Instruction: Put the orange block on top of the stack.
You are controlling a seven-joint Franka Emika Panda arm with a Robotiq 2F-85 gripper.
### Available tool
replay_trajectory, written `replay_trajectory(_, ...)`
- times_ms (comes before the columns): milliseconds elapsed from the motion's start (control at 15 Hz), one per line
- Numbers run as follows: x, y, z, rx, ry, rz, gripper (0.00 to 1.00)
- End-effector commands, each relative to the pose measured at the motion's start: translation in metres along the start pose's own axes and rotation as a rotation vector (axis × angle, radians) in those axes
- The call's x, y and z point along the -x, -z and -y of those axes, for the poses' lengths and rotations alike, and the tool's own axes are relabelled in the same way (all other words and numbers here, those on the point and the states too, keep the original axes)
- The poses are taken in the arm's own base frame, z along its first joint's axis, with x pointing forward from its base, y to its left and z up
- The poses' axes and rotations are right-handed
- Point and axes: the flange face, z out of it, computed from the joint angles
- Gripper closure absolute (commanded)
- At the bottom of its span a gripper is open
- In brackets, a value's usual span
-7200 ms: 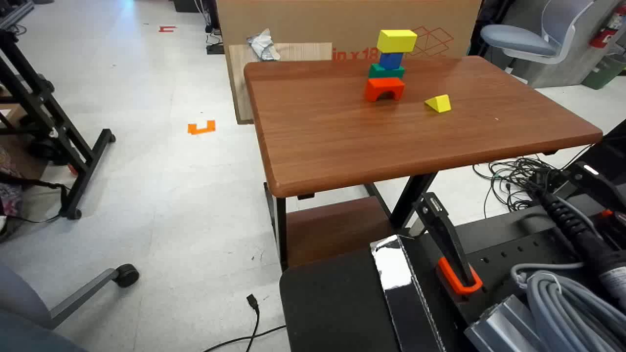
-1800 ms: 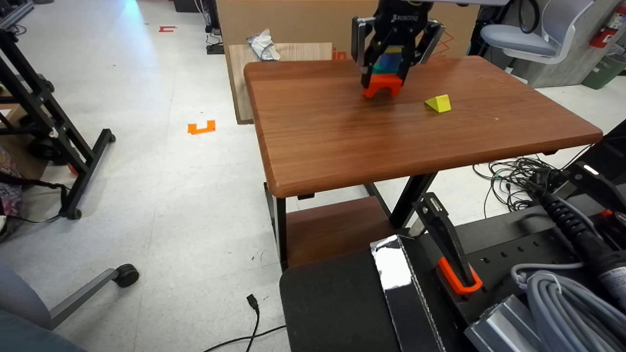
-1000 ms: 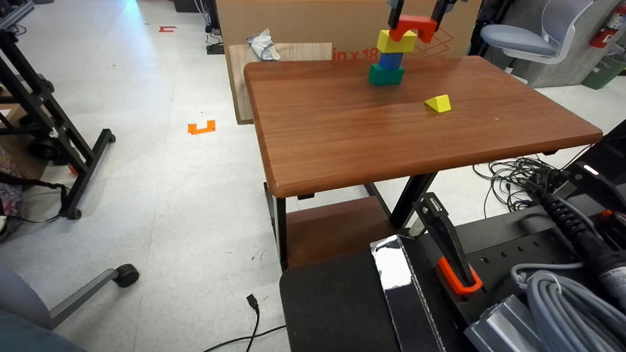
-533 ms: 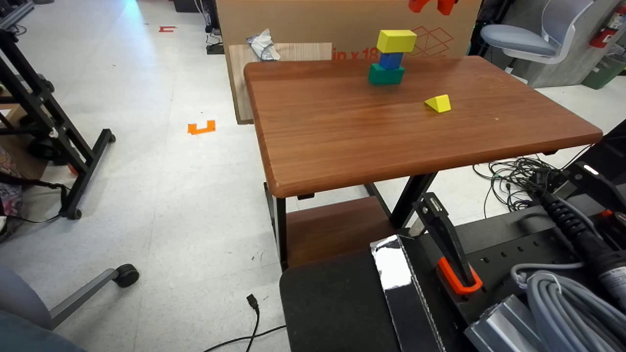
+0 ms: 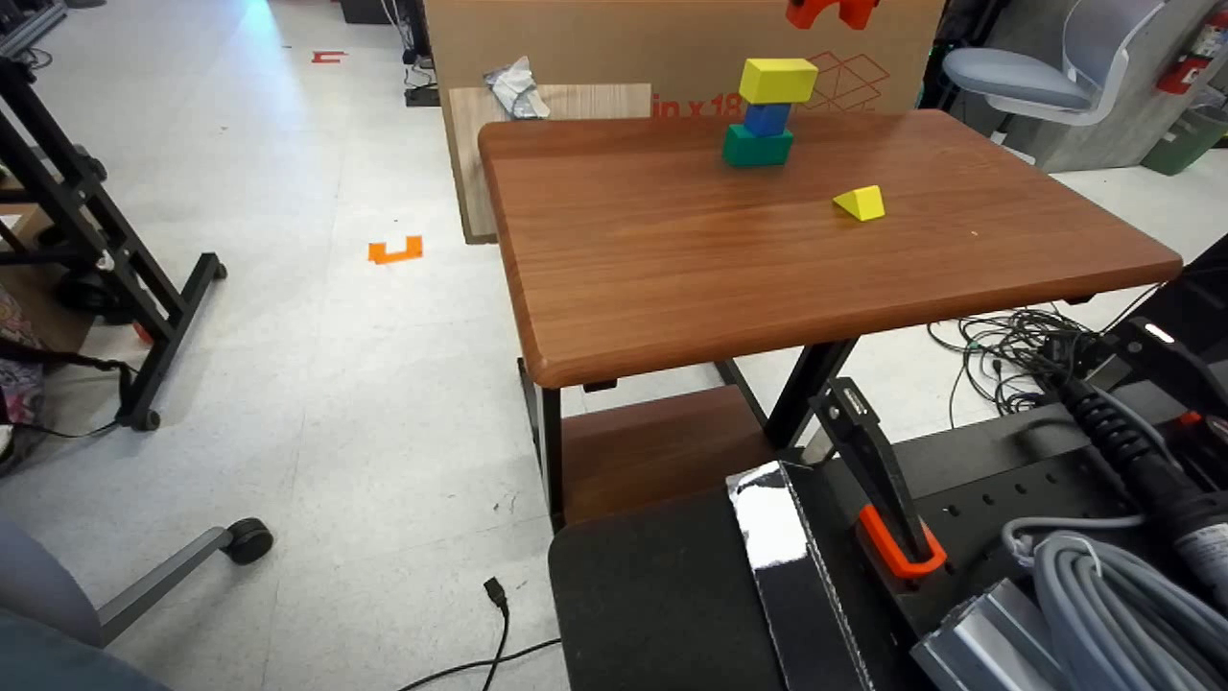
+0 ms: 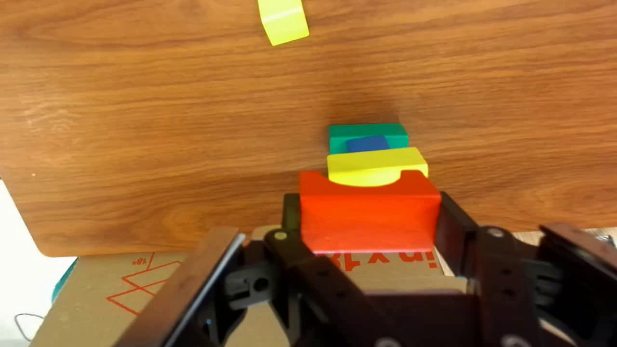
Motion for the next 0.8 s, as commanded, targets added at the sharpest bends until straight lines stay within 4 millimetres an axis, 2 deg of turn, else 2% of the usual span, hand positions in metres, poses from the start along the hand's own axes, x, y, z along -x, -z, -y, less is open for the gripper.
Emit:
replay_trajectory(0,-0.016,-0.005,0.01,0.022,0.069,-0.014,0.59)
replay_trajectory(733,-0.029,-0.027,0.02,-0.024,0.179,0.013,0.59)
